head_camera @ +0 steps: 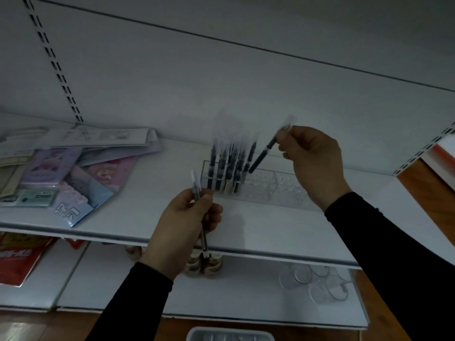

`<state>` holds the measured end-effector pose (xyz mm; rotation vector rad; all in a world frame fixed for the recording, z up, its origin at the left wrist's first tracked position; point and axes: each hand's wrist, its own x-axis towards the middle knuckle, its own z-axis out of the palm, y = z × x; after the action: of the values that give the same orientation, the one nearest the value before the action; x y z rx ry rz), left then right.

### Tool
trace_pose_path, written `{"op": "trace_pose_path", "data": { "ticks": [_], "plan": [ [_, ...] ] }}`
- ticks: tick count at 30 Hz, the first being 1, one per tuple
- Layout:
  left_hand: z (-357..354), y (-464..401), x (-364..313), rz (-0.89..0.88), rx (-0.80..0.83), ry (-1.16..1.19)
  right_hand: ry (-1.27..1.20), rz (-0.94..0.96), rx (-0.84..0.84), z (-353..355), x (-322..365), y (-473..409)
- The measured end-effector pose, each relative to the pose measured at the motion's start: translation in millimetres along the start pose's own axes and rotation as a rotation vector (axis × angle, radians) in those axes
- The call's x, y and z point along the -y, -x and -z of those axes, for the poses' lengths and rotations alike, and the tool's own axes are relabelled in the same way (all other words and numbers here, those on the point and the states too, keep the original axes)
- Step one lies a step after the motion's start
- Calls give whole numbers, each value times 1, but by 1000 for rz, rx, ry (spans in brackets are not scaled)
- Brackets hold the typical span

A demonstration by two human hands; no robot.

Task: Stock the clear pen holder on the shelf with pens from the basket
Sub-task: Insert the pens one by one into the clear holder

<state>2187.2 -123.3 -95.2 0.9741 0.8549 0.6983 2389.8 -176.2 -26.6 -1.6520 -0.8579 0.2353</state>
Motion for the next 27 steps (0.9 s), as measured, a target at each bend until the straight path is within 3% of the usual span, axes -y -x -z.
{"op": "trace_pose_path", "data": {
  "ticks": [10,23,27],
  "plan": [
    [1,-1,0,2,18,-19,420,140,116,-16,-5,1],
    [3,0,0,-35,84,-108,528,137,177,-21,-11,6],
    [0,1,-2,-36,112,-85,483,98,129,-15,-14,19]
  ]
}}
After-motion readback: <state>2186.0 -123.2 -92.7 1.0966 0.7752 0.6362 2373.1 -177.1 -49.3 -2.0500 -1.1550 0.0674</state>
